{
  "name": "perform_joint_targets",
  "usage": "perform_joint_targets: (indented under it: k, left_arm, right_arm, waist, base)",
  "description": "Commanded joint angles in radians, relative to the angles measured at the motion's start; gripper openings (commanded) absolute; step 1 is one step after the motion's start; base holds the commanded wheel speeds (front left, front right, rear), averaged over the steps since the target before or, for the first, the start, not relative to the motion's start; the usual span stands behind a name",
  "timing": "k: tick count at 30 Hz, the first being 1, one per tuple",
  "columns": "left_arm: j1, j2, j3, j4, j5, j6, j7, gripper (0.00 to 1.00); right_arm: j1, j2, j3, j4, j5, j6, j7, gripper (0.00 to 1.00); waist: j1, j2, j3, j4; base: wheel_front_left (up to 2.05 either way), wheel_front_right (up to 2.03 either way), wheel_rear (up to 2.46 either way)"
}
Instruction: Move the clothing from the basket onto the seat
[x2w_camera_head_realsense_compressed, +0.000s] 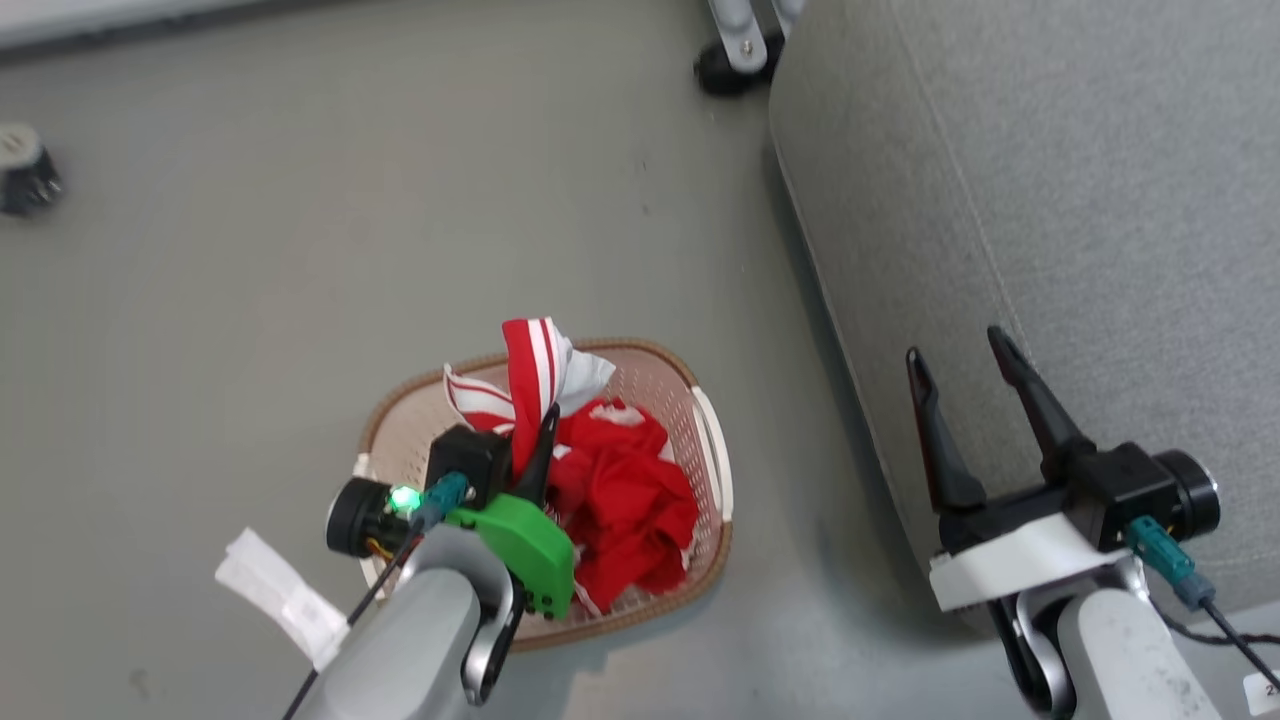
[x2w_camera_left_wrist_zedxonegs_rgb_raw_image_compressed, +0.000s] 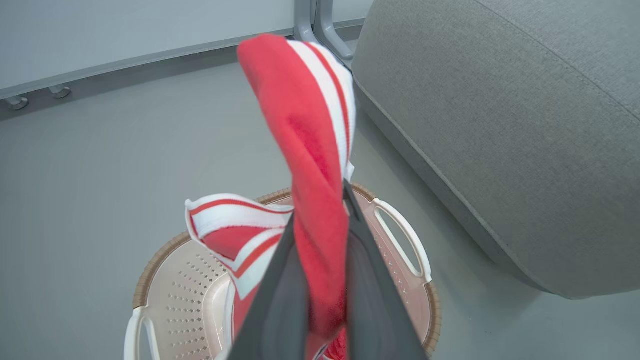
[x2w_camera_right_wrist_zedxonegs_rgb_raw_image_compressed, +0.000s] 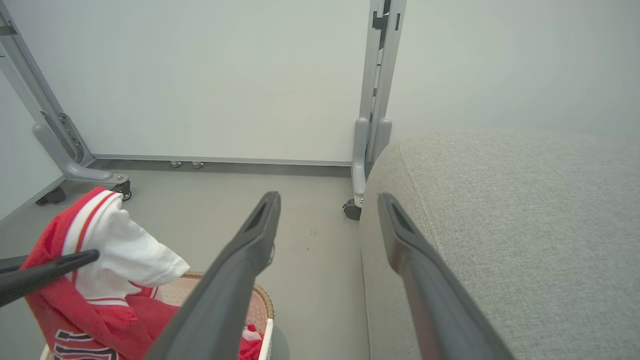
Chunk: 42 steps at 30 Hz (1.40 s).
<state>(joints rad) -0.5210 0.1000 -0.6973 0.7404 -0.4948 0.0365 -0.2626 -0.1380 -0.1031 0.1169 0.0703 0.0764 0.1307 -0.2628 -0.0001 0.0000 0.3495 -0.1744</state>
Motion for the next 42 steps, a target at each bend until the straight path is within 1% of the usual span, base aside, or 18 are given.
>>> perform_joint_targets:
  k: [1, 4, 8, 15, 22, 24, 31, 36, 42]
  left_arm:
    - [0.049, 0.002, 0.012, -0.030, 0.014, -0.010, -0.003, 0.00]
    - [0.104, 0.000, 0.055, -0.098, 0.031, -0.031, -0.002, 0.00]
    - [0.149, -0.006, 0.099, -0.155, 0.050, -0.055, -0.002, 0.00]
    - [0.157, -0.009, 0.129, -0.216, 0.082, -0.102, -0.002, 0.00]
    - [0.148, -0.015, 0.136, -0.296, 0.111, -0.134, -0.002, 0.00]
    - [0.134, -0.020, 0.129, -0.310, 0.114, -0.139, -0.002, 0.00]
    - [0.063, -0.036, 0.070, -0.339, 0.106, -0.156, 0.003, 0.00]
    - [0.021, -0.041, 0.025, -0.370, 0.088, -0.160, 0.023, 0.00]
    - [-0.008, -0.047, -0.043, -0.428, 0.033, -0.164, 0.057, 0.00]
  right_arm:
    - [0.034, -0.004, 0.003, 0.005, 0.004, 0.000, -0.003, 1.00]
    - [0.069, -0.004, 0.014, 0.006, 0.005, 0.000, -0.003, 1.00]
    - [0.108, -0.007, 0.036, 0.014, 0.007, 0.000, -0.003, 1.00]
    - [0.140, -0.011, 0.071, 0.021, 0.023, 0.000, -0.003, 1.00]
    - [0.113, -0.017, 0.147, 0.042, 0.034, 0.000, -0.003, 1.00]
    - [0.100, -0.013, 0.177, 0.060, 0.053, 0.000, -0.003, 1.00]
    - [0.003, -0.030, 0.324, 0.137, 0.109, 0.000, -0.003, 1.00]
    - [-0.065, -0.032, 0.390, 0.157, 0.140, 0.000, -0.003, 1.00]
    - [-0.113, -0.036, 0.447, 0.209, 0.172, 0.000, -0.003, 1.00]
  waist:
    - [0.0001, 0.0000, -0.230, 0.074]
    - [0.0001, 0.0000, -0.272, 0.082]
    - [0.0001, 0.0000, -0.315, 0.089]
    - [0.0001, 0.0000, -0.347, 0.093]
    - [0.0001, 0.0000, -0.350, 0.092]
    - [0.0001, 0.0000, -0.346, 0.094]
    - [0.0001, 0.0000, -0.326, 0.108]
    - [0.0001, 0.0000, -0.313, 0.114]
    - [0.0001, 0.0000, -0.308, 0.127]
  base:
    - [0.00, 0.00, 0.00]
    - [0.00, 0.00, 0.00]
    - [0.00, 0.00, 0.00]
    - [0.00, 0.00, 0.00]
    - [0.00, 0.00, 0.00]
    - [0.00, 0.00, 0.00]
    - [0.00, 0.00, 0.00]
    - [0.00, 0.00, 0.00]
    - [0.00, 0.00, 0.00]
